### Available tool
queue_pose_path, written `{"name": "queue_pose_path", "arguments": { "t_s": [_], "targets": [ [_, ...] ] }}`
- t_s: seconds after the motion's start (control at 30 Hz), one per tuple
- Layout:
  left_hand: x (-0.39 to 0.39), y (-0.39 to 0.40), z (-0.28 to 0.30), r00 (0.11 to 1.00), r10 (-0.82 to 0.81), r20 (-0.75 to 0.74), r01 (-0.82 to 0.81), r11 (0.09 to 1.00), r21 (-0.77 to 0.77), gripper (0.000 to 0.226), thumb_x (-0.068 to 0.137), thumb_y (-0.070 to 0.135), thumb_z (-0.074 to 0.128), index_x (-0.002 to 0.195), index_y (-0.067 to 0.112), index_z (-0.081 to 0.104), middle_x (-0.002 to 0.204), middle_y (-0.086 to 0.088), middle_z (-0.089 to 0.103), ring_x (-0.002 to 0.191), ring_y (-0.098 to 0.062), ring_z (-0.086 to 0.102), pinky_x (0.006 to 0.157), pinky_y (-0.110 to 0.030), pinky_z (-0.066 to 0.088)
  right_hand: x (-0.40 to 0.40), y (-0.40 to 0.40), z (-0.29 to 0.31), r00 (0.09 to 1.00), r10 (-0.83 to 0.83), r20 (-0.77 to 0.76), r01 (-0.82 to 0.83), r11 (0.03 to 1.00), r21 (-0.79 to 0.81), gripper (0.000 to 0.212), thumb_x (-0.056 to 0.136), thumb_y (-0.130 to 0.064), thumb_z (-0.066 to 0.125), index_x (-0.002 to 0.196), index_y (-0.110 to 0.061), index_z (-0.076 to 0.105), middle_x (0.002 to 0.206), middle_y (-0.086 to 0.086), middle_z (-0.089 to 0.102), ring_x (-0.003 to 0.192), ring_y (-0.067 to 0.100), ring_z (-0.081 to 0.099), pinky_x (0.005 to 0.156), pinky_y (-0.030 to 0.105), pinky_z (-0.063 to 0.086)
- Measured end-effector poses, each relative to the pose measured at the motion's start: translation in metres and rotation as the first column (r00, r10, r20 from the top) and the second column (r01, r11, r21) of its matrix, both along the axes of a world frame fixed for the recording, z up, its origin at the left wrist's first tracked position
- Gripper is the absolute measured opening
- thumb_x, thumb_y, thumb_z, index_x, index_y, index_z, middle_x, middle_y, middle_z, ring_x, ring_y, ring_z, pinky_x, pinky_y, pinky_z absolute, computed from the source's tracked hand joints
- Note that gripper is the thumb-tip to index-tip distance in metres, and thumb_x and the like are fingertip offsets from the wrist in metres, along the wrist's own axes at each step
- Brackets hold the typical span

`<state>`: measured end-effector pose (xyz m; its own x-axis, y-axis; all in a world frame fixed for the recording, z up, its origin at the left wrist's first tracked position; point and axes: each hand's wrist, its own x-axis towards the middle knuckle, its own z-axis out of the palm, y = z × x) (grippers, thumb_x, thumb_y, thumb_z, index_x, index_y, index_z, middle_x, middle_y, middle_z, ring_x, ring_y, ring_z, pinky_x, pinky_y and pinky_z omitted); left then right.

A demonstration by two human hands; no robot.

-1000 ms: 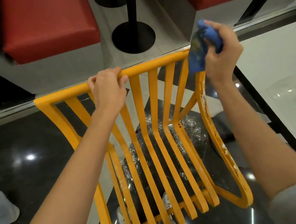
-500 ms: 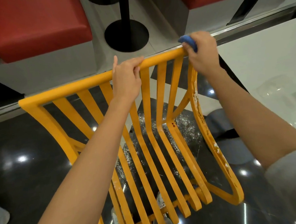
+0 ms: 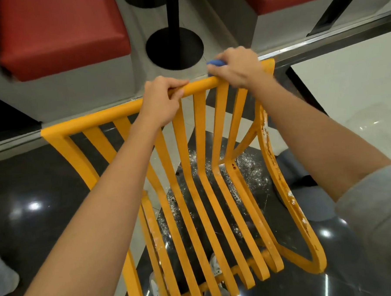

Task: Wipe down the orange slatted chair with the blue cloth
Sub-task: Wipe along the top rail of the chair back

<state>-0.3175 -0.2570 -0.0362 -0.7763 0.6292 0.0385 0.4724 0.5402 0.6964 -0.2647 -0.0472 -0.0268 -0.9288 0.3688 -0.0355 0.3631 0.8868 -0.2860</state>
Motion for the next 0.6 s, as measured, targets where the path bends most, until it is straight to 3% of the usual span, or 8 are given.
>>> {"name": "queue_pose_path", "arguments": {
  "t_s": [0.1, 0.2, 0.23, 0.33, 0.5, 0.6],
  "targets": [
    [0.0, 0.001, -0.004, 0.999, 0.036, -0.003, -0.037, 0.999, -0.008, 0.03, 0.097, 0.017, 0.057, 0.126, 0.018, 0.067, 0.124, -0.004, 0.066, 0.12, -0.022, 0.056, 0.102, -0.035, 0.045, -0.012, -0.022, 0.003, 0.989, 0.144, 0.026, -0.143, 0.988, -0.05, 0.034, 0.096, -0.05, 0.048, 0.103, -0.025, 0.07, 0.078, 0.002, 0.056, 0.075, 0.017, 0.049, 0.056, 0.026, 0.029],
    [-0.002, 0.002, -0.003, 0.999, 0.04, 0.014, -0.039, 0.999, -0.011, 0.03, 0.097, 0.018, 0.058, 0.126, 0.018, 0.066, 0.126, -0.005, 0.065, 0.121, -0.02, 0.055, 0.1, -0.03, 0.043, -0.014, 0.007, 0.014, 0.986, 0.105, 0.126, -0.085, 0.984, -0.157, 0.032, 0.095, -0.052, 0.05, 0.083, -0.027, 0.067, 0.092, 0.006, 0.057, 0.087, 0.023, 0.051, 0.07, 0.032, 0.033],
    [-0.001, 0.003, -0.002, 0.999, 0.048, 0.025, -0.048, 0.999, -0.001, 0.03, 0.098, 0.018, 0.058, 0.127, 0.018, 0.066, 0.127, -0.004, 0.064, 0.12, -0.019, 0.055, 0.098, -0.025, 0.041, -0.016, 0.016, 0.018, 0.975, 0.081, 0.207, -0.056, 0.991, -0.124, 0.032, 0.094, -0.052, 0.051, 0.082, -0.026, 0.065, 0.097, 0.009, 0.057, 0.09, 0.024, 0.049, 0.074, 0.034, 0.034],
    [0.003, 0.003, -0.002, 0.997, 0.072, 0.034, -0.073, 0.997, 0.016, 0.03, 0.098, 0.017, 0.057, 0.127, 0.017, 0.065, 0.127, -0.004, 0.063, 0.12, -0.018, 0.055, 0.092, -0.018, 0.037, -0.024, 0.016, 0.013, 0.926, 0.063, 0.373, -0.083, 0.996, 0.038, 0.043, 0.09, -0.053, 0.05, 0.106, -0.016, 0.066, 0.108, 0.012, 0.056, 0.091, 0.025, 0.046, 0.075, 0.037, 0.035],
    [0.004, 0.005, -0.004, 0.997, 0.081, 0.013, -0.082, 0.996, 0.019, 0.031, 0.098, 0.015, 0.057, 0.127, 0.017, 0.065, 0.127, -0.006, 0.062, 0.12, -0.02, 0.054, 0.093, -0.02, 0.036, -0.027, 0.006, 0.007, 0.94, 0.129, 0.315, -0.128, 0.992, -0.021, 0.052, 0.081, -0.057, 0.046, 0.094, -0.014, 0.072, 0.089, 0.008, 0.058, 0.084, 0.023, 0.05, 0.065, 0.033, 0.033],
    [0.004, 0.005, -0.004, 0.996, 0.09, 0.029, -0.09, 0.996, 0.01, 0.03, 0.098, 0.016, 0.057, 0.127, 0.019, 0.065, 0.126, -0.006, 0.062, 0.12, -0.02, 0.053, 0.094, -0.023, 0.037, -0.021, 0.013, 0.003, 0.999, 0.013, 0.045, 0.001, 0.954, -0.301, 0.04, 0.086, -0.051, 0.054, 0.074, -0.015, 0.068, 0.072, 0.002, 0.052, 0.075, 0.016, 0.048, 0.067, 0.033, 0.034]
  ]
}}
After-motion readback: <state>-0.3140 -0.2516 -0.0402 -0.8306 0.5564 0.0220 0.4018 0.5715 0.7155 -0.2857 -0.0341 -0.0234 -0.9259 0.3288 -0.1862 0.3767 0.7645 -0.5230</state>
